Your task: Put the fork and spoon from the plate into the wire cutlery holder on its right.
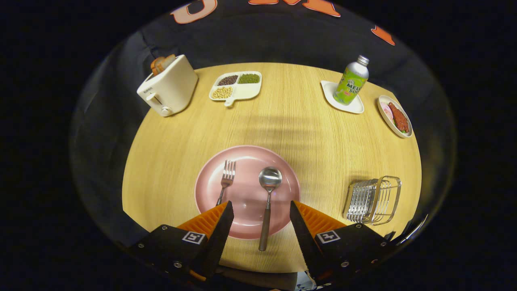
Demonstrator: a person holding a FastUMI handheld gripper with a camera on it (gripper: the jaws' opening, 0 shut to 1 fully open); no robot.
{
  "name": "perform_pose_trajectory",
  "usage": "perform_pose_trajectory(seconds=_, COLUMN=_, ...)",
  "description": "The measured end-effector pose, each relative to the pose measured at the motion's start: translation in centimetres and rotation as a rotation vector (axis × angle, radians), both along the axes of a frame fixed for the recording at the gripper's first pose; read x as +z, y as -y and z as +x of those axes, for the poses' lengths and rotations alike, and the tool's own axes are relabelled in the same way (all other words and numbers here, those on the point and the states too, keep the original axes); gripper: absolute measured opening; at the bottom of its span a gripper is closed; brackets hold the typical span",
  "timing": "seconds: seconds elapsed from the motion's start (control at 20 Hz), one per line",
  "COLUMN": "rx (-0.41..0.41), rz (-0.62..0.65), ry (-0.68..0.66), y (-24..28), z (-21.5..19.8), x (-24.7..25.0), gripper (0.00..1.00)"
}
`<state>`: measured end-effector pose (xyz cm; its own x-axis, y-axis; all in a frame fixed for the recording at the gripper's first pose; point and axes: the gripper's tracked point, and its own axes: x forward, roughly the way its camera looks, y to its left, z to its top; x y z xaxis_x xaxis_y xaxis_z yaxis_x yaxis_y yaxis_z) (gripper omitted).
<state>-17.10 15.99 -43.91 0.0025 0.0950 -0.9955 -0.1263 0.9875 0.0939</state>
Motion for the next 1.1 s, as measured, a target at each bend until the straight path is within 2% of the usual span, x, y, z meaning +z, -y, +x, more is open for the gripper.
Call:
perform_pose_trajectory(seconds=0.25, rx=-0.047, rz=-0.06, ry=-0.09, y=-0.3, z=-2.5, x=-2.7, gripper=0.71)
perform_pose_trajectory(seconds=0.4, rx=-0.039, rz=-0.101, ry=-0.103, y=0.4, z=-3.0, x=-4.1, gripper=0.63)
perform_pose_trajectory(seconds=0.5, rx=-0.026, rz=-0.104, ry=-0.143, y=0.6, z=-4.1, x=-5.1, gripper=0.56)
perform_pose_trajectory(seconds=0.65, rx=-0.057, rz=-0.07, ry=-0.187, y=0.0, z=-4.9, x=-6.0, gripper=0.37)
perform_pose_trajectory(seconds=0.85, rx=-0.04, rz=-0.062, ry=-0.173, y=0.4, z=-4.8, x=-6.7, gripper=0.13)
perform_pose_trajectory(seconds=0.95, rx=-0.033, rz=-0.043, ry=-0.165, y=0.3, z=-4.7, x=-6.5, gripper=0.07)
perform_pose_trajectory(seconds=1.1, rx=-0.03, rz=0.001, ry=-0.087, y=0.2, z=-3.1, x=-5.2, gripper=0.05)
